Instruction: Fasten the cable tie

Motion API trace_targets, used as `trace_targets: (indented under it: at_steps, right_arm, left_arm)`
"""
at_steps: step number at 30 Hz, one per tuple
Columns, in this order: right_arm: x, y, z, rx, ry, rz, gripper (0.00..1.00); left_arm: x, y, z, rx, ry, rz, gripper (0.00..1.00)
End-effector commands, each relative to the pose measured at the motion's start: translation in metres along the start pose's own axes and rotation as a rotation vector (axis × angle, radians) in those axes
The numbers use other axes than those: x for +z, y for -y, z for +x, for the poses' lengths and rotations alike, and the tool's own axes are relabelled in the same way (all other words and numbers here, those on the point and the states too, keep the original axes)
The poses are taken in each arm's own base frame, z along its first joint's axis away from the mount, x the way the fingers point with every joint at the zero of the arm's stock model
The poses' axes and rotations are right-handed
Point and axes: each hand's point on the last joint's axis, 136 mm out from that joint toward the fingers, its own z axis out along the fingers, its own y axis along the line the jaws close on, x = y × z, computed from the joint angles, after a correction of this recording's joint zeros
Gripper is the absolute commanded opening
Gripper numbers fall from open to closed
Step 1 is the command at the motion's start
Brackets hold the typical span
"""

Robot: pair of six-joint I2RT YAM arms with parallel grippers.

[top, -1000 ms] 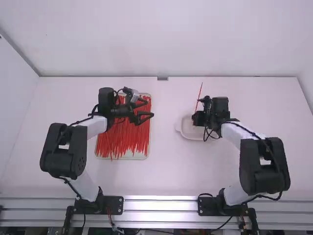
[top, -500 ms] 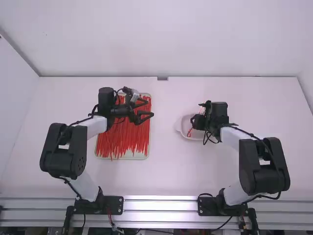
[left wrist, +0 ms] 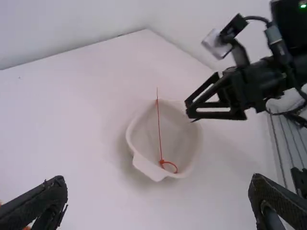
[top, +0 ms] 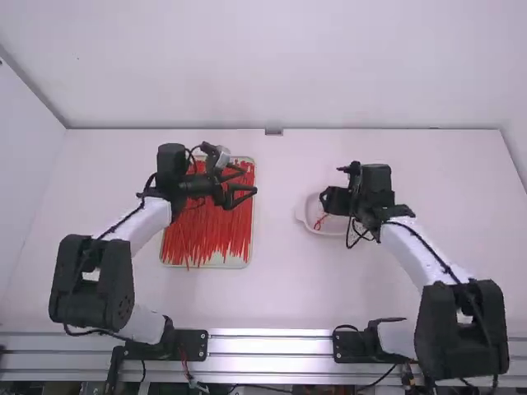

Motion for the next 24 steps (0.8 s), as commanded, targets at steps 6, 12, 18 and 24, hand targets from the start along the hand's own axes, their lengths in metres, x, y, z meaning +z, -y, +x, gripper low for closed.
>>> trace_targets:
  at_steps: [6, 12, 18, 24]
  right_arm:
    - [-0.04, -0.027, -0.007, -0.025, 0.047, -0.033, 0.71]
    - [-0.061, -0.047, 0.003, -0.066, 0.044, -0.057, 0.79]
    - [-0.07, -0.049, 0.013, -0.103, 0.041, 0.0, 0.91]
    - [-0.072, -0.037, 0.01, -0.127, 0.082, 0.048, 0.97]
  left_arm:
    - [-0.018, 0.011, -0.014, -0.024, -0.029, -0.123, 0.99]
    - [-0.032, 0.027, -0.008, -0.066, -0.074, -0.173, 0.99]
    - [-0.037, 0.038, -0.011, -0.068, -0.075, -0.171, 0.99]
    - [-0.048, 0.029, -0.011, -0.084, -0.049, -0.23, 0.96]
